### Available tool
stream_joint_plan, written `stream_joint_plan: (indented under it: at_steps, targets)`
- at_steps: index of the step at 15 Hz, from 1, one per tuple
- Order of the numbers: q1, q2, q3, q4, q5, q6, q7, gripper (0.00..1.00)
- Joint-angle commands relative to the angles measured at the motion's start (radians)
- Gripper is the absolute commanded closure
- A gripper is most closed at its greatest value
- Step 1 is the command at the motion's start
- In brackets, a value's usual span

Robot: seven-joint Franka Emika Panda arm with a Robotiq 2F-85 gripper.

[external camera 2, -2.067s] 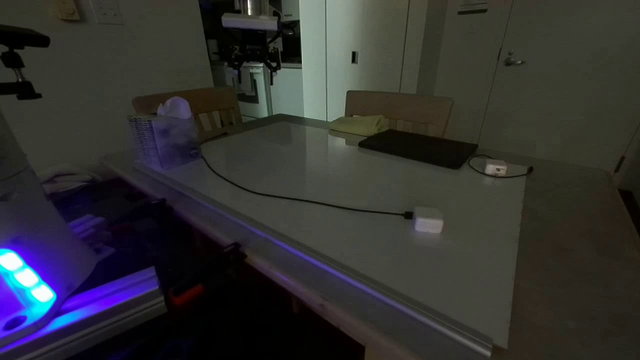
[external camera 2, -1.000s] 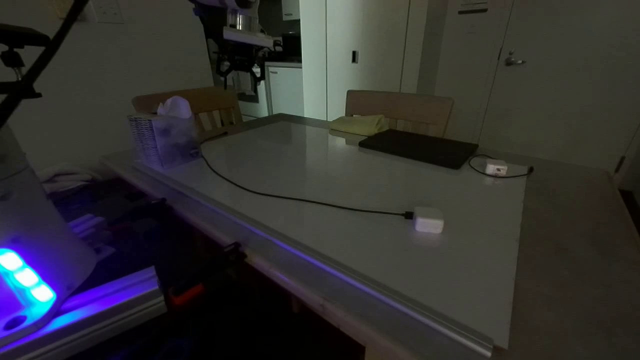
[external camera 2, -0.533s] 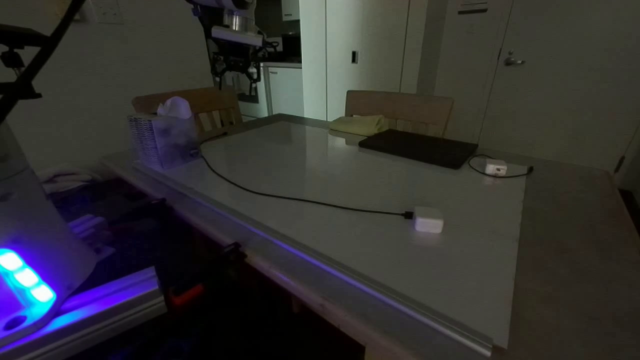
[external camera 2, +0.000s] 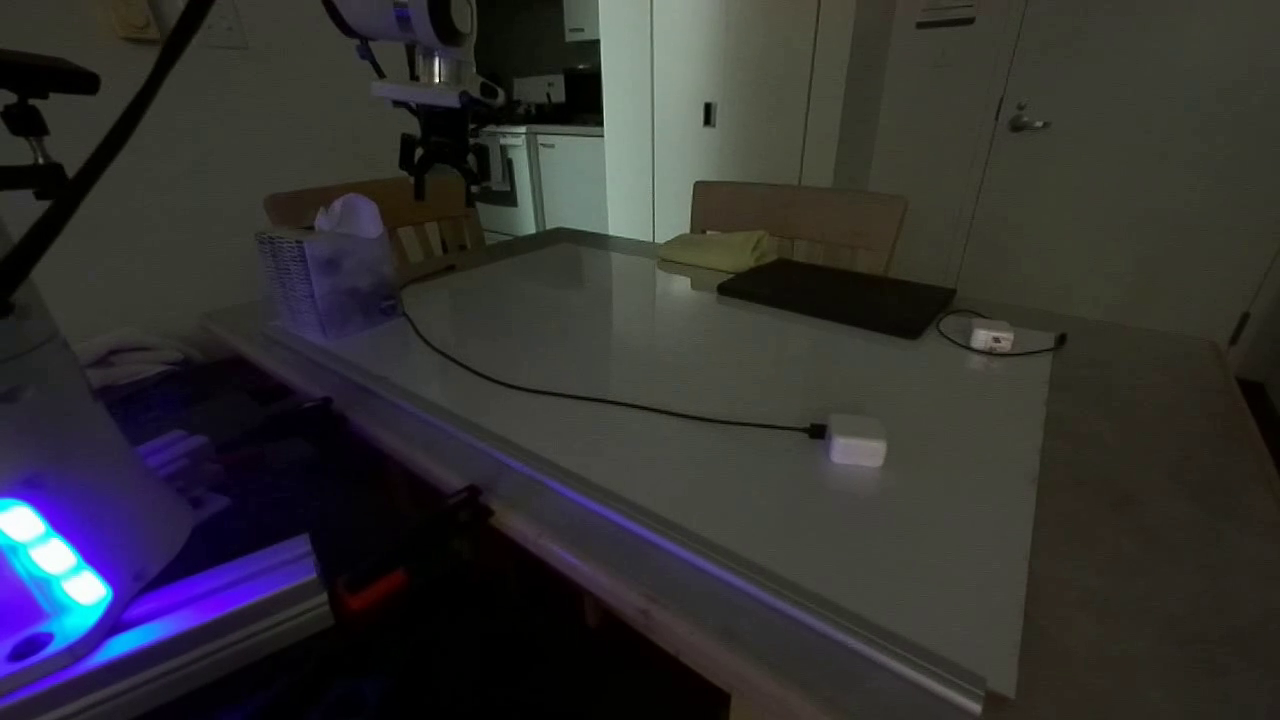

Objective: Loop the cable

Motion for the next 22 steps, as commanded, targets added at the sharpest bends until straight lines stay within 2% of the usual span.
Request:
stream_joint_plan:
  at_steps: [1,3,7,14,17,22]
  targets:
    - [0.013,0.023,-0.009,0.027,-0.004,-0.035,-0.021,0.0]
    - [0.016,0.059,-0.008,0.063,-0.009,-0.08,-0.053,0.0]
    - [0.034,0.092,-0.006,0.115,-0.023,-0.086,-0.076,0.0]
    - [0.109,0.171,-0.021,0.182,-0.063,-0.081,-0.047,0.0]
    - [0.123,0.191,-0.023,0.168,-0.077,-0.033,-0.032,0.0]
    - [0.117,0.189,-0.015,0.158,-0.069,-0.033,-0.025,0.0]
